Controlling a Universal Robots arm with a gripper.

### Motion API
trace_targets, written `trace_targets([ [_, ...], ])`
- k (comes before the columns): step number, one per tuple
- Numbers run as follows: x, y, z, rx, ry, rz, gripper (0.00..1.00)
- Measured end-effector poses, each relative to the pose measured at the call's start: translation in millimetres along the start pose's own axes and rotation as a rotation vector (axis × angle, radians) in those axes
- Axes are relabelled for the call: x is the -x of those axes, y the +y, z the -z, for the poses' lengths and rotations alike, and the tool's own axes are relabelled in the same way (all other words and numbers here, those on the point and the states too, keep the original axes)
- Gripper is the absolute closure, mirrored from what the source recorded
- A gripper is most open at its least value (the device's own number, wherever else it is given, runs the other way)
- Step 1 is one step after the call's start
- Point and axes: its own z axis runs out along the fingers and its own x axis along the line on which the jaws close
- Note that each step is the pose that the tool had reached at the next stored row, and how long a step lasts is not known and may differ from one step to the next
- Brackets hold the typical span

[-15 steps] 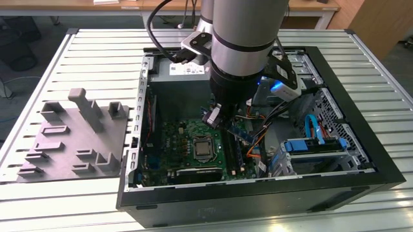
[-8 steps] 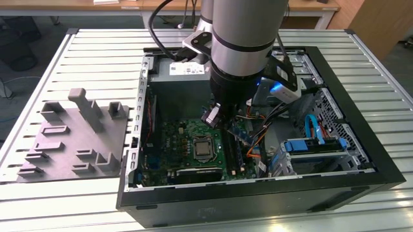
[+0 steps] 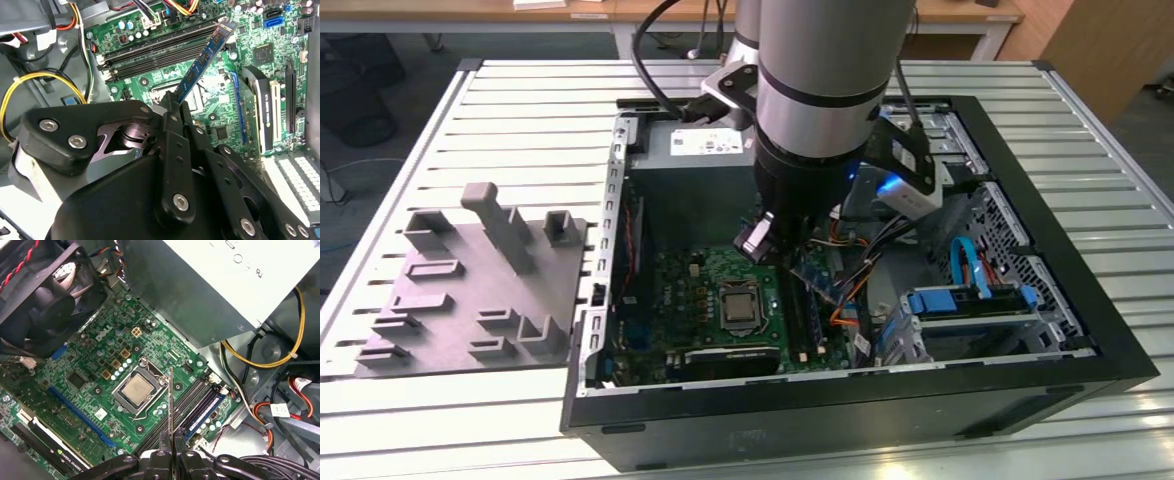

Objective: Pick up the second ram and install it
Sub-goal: 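Insert the second ram into the second slot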

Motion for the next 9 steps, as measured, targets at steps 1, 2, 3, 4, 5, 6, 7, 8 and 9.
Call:
trace_targets([
  [1,0.0,0.0,0.0,-0.0005,-0.0003,-0.008,0.86],
  [2,0.0,0.0,0.0,-0.0011,-0.0006,-0.015,0.86],
  [3,0.0,0.0,0.0,-0.0017,-0.001,-0.023,0.86],
  [4,0.0,0.0,0.0,-0.0023,-0.0013,-0.031,0.86],
  [5,0.0,0.0,0.0,-0.0028,-0.0017,-0.039,0.86],
  [6,0.0,0.0,-0.1,-0.0034,-0.0021,-0.047,0.86],
  [7,0.0,0.0,-0.1,-0.0041,-0.0024,-0.055,0.86],
  [8,0.0,0.0,0.0,-0.0047,-0.0027,-0.063,0.86],
  [9,0.0,0.0,-0.1,-0.0052,-0.003,-0.07,0.86],
])
